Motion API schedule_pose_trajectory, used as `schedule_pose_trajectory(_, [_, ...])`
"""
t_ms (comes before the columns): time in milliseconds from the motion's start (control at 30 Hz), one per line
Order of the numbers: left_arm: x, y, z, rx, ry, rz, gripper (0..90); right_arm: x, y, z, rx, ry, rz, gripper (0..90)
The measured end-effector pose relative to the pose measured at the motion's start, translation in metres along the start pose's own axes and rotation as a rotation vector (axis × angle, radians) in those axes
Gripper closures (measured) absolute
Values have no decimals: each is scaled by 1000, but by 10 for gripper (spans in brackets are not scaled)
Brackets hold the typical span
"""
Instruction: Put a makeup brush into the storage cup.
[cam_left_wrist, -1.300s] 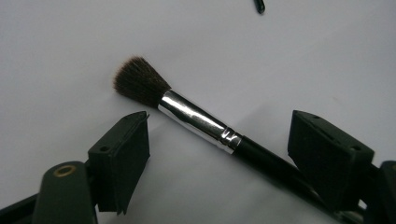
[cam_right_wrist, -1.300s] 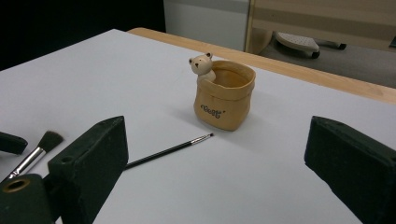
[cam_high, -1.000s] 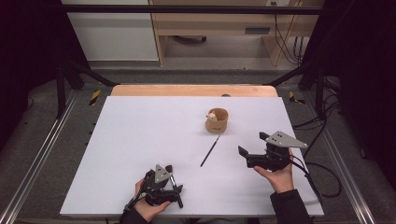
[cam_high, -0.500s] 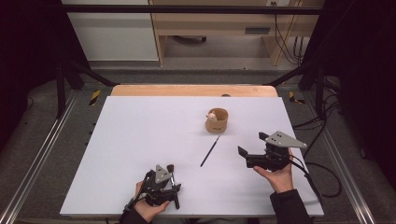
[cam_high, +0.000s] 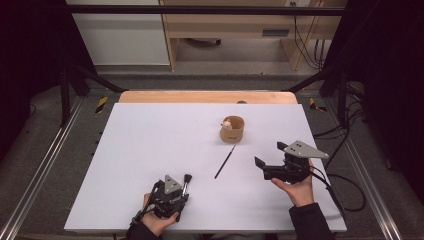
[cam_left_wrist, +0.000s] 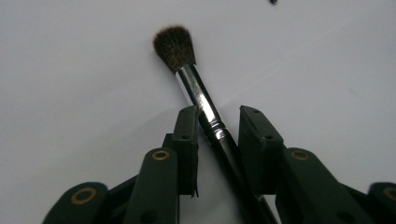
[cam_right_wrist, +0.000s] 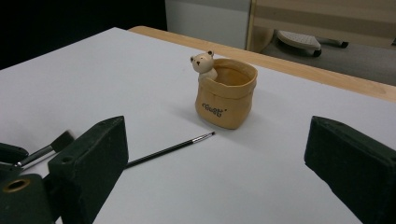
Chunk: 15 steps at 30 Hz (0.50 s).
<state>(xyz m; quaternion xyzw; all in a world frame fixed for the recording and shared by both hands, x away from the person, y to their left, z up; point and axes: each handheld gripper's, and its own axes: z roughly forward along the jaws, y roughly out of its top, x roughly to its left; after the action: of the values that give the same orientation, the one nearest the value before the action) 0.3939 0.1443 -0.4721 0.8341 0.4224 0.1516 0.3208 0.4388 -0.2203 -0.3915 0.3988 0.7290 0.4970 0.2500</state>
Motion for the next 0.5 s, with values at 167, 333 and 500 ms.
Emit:
schedule_pose_trajectory(167, [3, 0, -1, 5, -5, 0, 729, 0, 0, 0, 0, 0, 0, 68])
schedule_pose_trajectory(333, [5, 0, -2, 13, -10, 15, 761, 0, 0, 1, 1, 2, 2, 68])
schedule_pose_trajectory(500, [5, 1, -2, 18, -14, 37, 777, 0, 0, 1, 4, 3, 2, 68])
